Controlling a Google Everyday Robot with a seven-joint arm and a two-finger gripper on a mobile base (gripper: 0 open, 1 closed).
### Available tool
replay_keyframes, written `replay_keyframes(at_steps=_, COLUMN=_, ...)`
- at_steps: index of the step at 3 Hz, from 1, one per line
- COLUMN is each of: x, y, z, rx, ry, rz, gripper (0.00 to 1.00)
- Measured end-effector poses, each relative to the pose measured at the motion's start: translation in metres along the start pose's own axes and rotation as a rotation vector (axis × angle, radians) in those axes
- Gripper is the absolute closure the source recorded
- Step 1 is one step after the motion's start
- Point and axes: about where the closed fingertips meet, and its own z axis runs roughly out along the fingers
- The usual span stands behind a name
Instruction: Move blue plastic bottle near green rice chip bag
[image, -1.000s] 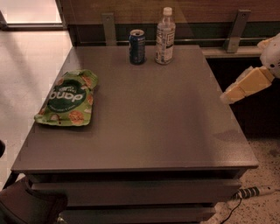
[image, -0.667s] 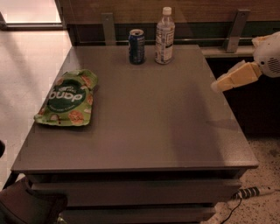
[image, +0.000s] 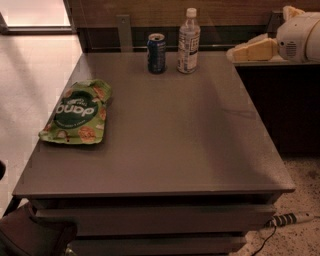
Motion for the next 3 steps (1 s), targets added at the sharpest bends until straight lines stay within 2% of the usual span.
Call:
replay_keyframes(at_steps=1, x=-0.013, y=-0.017, z=0.007, rx=0.054, ry=-0.058, rz=0.001, gripper=0.0)
replay_keyframes(at_steps=2, x=-0.011, y=-0.013, z=0.007, rx=0.041, ry=-0.049, rz=0.0, gripper=0.0)
replay_keyframes(at_steps=3, x=-0.01, y=-0.015, z=0.021, rx=0.024, ry=-0.063, rz=0.011, gripper=0.0)
